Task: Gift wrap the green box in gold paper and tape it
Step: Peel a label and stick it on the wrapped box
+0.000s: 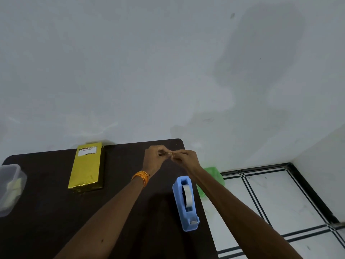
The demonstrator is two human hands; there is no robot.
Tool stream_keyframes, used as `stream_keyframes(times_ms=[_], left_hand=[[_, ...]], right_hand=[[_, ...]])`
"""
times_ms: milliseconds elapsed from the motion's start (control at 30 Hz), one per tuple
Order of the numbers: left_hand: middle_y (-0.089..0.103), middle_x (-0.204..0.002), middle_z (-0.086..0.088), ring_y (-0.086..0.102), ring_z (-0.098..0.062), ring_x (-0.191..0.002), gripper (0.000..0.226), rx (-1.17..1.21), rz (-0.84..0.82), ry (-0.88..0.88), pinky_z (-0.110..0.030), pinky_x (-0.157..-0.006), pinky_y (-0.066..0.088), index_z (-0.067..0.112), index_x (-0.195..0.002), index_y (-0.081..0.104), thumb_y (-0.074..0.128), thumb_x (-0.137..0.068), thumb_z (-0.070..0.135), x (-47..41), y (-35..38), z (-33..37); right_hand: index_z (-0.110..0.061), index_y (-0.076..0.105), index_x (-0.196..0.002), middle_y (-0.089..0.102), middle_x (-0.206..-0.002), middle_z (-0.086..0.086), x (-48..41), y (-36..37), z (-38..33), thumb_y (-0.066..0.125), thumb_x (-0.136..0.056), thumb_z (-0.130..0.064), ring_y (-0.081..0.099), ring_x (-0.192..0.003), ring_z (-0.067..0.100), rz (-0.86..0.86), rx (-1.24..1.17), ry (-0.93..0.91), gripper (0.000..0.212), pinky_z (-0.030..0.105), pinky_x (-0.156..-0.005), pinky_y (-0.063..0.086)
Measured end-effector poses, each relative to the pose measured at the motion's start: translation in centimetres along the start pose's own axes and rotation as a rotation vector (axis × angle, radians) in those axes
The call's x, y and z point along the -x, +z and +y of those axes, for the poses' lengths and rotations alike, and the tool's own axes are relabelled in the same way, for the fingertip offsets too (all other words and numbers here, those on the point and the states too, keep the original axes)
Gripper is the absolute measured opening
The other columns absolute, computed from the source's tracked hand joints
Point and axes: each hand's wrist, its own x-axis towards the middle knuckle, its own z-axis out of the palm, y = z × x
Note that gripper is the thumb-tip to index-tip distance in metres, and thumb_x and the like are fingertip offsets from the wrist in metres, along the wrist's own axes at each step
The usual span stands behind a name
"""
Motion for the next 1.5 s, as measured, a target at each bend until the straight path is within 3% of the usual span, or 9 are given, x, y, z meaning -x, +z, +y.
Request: stream_keyframes(times_ms=[133, 433, 567, 767, 867, 1000, 1100, 1267, 1500], left_hand=[[0.075, -0.080, 0.002, 0.072, -0.009, -0.078, 0.012, 0.001, 0.003, -0.020, -0.028, -0.076, 0.060, 0.012, -0.083, 0.076, 0.084, -0.074, 0.009, 0.0, 1.5, 0.6], [0.077, -0.092, -0.004, 0.073, -0.016, -0.091, 0.017, 0.128, -0.193, -0.092, -0.030, -0.085, 0.058, 0.009, -0.099, 0.078, 0.073, -0.084, 0.005, 0.1, 7.2, 4.8], [0.076, -0.084, -0.011, 0.074, -0.025, -0.085, 0.017, 0.192, -0.078, -0.113, -0.039, -0.082, 0.060, 0.003, -0.089, 0.077, 0.082, -0.074, 0.001, -0.5, 12.3, 7.7], [0.074, -0.083, -0.020, 0.072, -0.026, -0.077, 0.019, 0.336, 0.061, -0.174, -0.029, -0.071, 0.057, -0.001, -0.086, 0.073, 0.085, -0.072, 0.004, -0.5, 20.7, 11.6], [0.073, -0.083, -0.019, 0.070, -0.024, -0.077, 0.015, 0.339, 0.096, -0.195, -0.030, -0.074, 0.058, 0.002, -0.084, 0.074, 0.083, -0.073, 0.003, -0.3, 23.4, 12.6], [0.072, -0.087, -0.024, 0.070, -0.027, -0.079, 0.015, 0.409, 0.096, -0.243, -0.033, -0.075, 0.058, 0.003, -0.086, 0.072, 0.080, -0.075, -0.003, -0.3, 25.9, 13.1], [0.071, -0.089, -0.025, 0.070, -0.025, -0.080, 0.026, 0.502, 0.080, -0.333, -0.029, -0.074, 0.057, 0.000, -0.098, 0.069, 0.080, -0.075, -0.003, -0.5, 26.9, 13.5], [0.071, -0.095, -0.023, 0.069, -0.026, -0.089, 0.018, 0.677, 0.129, -0.358, -0.032, -0.085, 0.057, -0.003, -0.096, 0.069, 0.077, -0.080, 0.001, -2.2, 29.9, 13.8], [0.073, -0.095, -0.016, 0.071, -0.025, -0.090, 0.012, 0.493, 0.147, -0.251, -0.033, -0.083, 0.059, 0.000, -0.097, 0.075, 0.068, -0.087, -0.002, -6.3, 35.0, 12.3]], right_hand=[[-0.005, 0.079, -0.092, 0.077, -0.085, 0.009, 0.3, -1.6, 0.6, 0.081, -0.080, -0.010, 0.075, -0.083, 0.021, 0.020, 0.135, -0.078, 0.012, 0.025, -0.077, 0.058], [0.003, 0.074, -0.084, 0.074, -0.080, 0.017, 0.1, -9.3, -0.2, 0.078, -0.078, 0.005, 0.072, -0.077, 0.025, 0.055, 0.064, -0.078, 0.007, 0.029, -0.074, 0.060], [-0.001, 0.074, -0.081, 0.071, -0.080, 0.020, 0.5, -15.1, -1.1, 0.069, -0.080, 0.012, 0.069, -0.075, 0.024, -0.001, 0.034, -0.129, 0.015, 0.032, -0.078, 0.059], [0.002, 0.076, -0.088, 0.074, -0.089, 0.021, 1.8, -23.5, -3.1, 0.070, -0.083, 0.005, 0.071, -0.082, 0.024, -0.108, -0.053, -0.140, 0.009, 0.030, -0.081, 0.058], [0.009, 0.075, -0.095, 0.074, -0.097, 0.024, 2.3, -26.5, -3.6, 0.059, -0.088, 0.008, 0.072, -0.091, 0.029, -0.190, -0.122, -0.124, 0.017, 0.033, -0.086, 0.058], [0.008, 0.073, -0.103, 0.072, -0.101, 0.027, 2.4, -29.3, -2.8, 0.068, -0.088, 0.003, 0.072, -0.090, 0.028, -0.247, -0.134, -0.138, 0.016, 0.032, -0.087, 0.058], [0.008, 0.071, -0.107, 0.069, -0.093, 0.024, 2.0, -30.8, -2.1, 0.068, -0.089, 0.002, 0.066, -0.078, 0.022, -0.235, -0.166, -0.113, 0.019, 0.025, -0.077, 0.056], [0.007, 0.068, -0.108, 0.073, -0.095, 0.012, 0.1, -32.9, -2.9, 0.064, -0.091, 0.002, 0.068, -0.083, 0.016, -0.225, -0.318, -0.023, 0.018, 0.022, -0.081, 0.055], [0.002, 0.072, -0.091, 0.074, -0.089, 0.013, -5.2, -35.4, -3.3, 0.061, -0.091, 0.009, 0.069, -0.084, 0.020, -0.082, -0.312, 0.026, 0.012, 0.020, -0.074, 0.056]])
